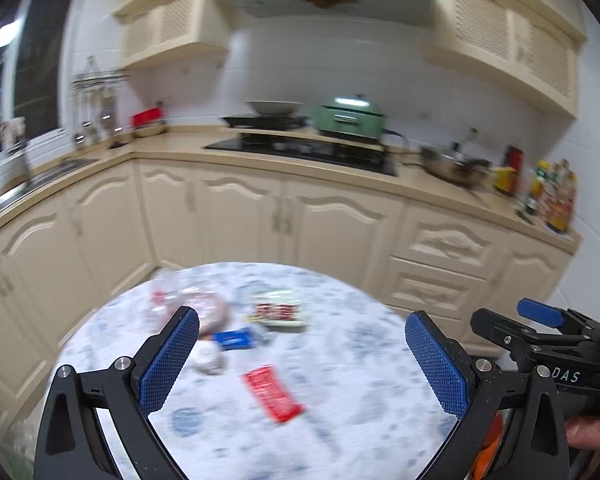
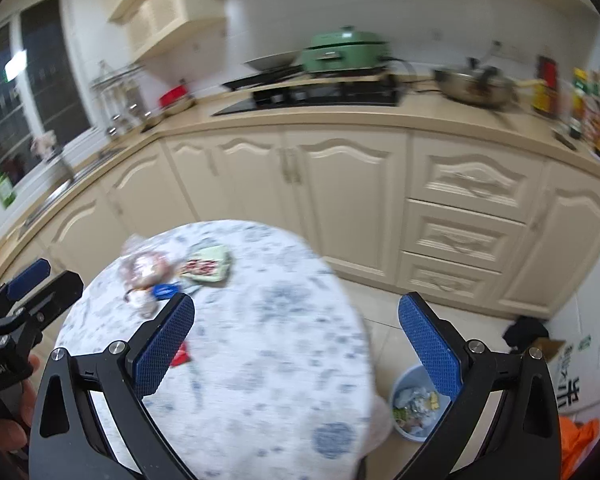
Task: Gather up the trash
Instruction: 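Move both tools back over the table, then grasp the white knotted bag with the left tool while the right tool grasps the red wrapper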
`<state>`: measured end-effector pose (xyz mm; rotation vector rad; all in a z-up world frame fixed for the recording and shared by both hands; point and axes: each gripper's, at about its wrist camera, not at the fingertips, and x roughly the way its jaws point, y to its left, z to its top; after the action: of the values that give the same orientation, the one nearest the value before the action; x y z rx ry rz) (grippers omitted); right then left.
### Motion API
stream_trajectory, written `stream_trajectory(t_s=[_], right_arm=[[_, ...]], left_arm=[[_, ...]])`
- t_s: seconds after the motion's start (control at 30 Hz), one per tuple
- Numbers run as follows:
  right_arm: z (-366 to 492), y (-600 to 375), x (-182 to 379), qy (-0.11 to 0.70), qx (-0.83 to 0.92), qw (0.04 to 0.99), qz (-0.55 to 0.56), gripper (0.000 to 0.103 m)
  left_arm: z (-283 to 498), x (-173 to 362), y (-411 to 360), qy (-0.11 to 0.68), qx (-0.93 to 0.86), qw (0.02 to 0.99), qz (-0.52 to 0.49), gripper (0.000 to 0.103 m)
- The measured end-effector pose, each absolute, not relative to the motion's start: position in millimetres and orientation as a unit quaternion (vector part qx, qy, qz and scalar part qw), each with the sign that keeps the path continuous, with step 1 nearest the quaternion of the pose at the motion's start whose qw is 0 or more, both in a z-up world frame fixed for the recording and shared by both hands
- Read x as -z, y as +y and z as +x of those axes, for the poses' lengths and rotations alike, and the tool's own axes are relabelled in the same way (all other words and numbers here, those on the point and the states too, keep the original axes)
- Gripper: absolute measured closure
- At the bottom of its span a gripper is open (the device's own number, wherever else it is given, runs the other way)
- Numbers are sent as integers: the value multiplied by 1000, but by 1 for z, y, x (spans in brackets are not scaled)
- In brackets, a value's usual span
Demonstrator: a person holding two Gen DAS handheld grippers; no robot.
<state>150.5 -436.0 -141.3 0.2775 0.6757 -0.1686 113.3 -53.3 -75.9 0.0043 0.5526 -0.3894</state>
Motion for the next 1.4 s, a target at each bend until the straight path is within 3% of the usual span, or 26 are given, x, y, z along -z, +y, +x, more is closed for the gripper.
stream_trajectory(t_s=[0.3,0.6,1.0,1.1,1.17,1.4], right_arm=[[189,-357,158,359,15,929,87,0],[226,-303,205,402,-28,914,44,1],[263,-286,274,467,-50,883,22,31],[264,-284,279,464,-54,884,5,51],[263,-281,278,459,-70,886,-9,72],[265,-292,277,453,-81,888,-3,82]], left_arm=[[81,92,10,290,107,951,-14,1],[108,96,9,325,74,943,-16,1],[177,136,10,373,80,924,-7,1],[189,145,5,381,78,921,-2,1],[198,151,1,384,79,920,2,1],[238,171,-29,396,82,914,20,1]])
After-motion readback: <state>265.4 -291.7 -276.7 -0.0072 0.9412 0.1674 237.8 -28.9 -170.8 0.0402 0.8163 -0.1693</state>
